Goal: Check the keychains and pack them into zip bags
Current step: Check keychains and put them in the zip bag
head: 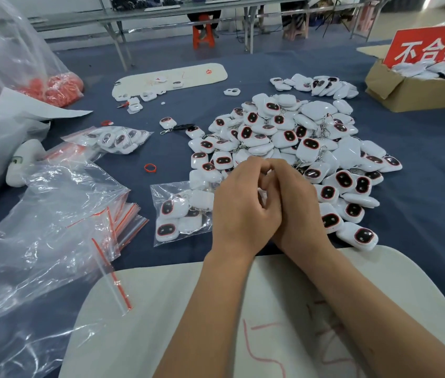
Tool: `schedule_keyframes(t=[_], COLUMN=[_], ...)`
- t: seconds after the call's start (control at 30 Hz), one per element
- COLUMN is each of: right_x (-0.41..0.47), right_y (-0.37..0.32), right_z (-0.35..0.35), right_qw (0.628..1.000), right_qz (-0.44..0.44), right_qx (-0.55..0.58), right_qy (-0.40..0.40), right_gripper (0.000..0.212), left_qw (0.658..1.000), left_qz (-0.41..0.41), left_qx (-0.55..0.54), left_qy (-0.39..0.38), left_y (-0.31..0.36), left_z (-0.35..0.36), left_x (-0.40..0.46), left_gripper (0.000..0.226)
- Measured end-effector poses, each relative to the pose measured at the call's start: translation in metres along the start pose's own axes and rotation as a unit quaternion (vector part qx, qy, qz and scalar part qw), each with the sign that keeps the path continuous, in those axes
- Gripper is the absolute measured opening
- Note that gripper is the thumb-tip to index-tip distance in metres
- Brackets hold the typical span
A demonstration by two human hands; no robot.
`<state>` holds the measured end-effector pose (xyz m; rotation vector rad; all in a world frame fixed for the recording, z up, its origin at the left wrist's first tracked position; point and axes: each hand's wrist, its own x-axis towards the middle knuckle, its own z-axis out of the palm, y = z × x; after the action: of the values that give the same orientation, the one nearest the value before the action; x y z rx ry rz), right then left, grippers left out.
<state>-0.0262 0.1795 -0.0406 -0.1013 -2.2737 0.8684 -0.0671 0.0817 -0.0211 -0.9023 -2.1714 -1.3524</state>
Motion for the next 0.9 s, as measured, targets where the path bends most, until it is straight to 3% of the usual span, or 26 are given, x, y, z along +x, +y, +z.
schedule_keyframes(t=[0.1,0.27,0.4,0.53,0.67,0.8,0.9], right_x=[-0.001,0.003,0.002,0.002,0.005,0.007,0.008], right_y=[0.004,0.011,0.014,0.015,0.019,0.021,0.024], right_z=[0.000,0.001,0.001,0.000,-0.002,-0.004,-0.006], right_qw=[0.996,0.992,0.991,0.965,0.943,0.927,0.920], right_qz=[0.028,0.096,0.096,0.180,0.196,0.215,0.226], right_qx=[0.056,0.071,0.080,0.184,0.267,0.308,0.321], right_qy=[0.058,0.046,0.041,0.045,0.015,-0.001,-0.021], right_gripper=[0.024,0.016,0.024,0.034,0.020,0.020,0.023], left_qw=[1.000,0.992,0.992,0.988,0.976,0.962,0.947], left_qz=[0.008,-0.062,-0.084,-0.146,-0.202,-0.245,-0.279], left_qx=[-0.004,0.089,0.031,0.010,-0.054,-0.121,-0.156], left_qy=[-0.006,-0.057,-0.085,-0.056,-0.057,-0.013,-0.033], left_y=[0.000,-0.008,-0.013,-0.017,-0.020,-0.024,-0.031], left_z=[0.001,0.006,0.005,0.005,0.004,0.003,0.000], left_x=[-0.002,-0.002,0.000,-0.001,-0.001,0.001,0.002], left_gripper=[0.017,0.020,0.015,0.013,0.022,0.010,0.009])
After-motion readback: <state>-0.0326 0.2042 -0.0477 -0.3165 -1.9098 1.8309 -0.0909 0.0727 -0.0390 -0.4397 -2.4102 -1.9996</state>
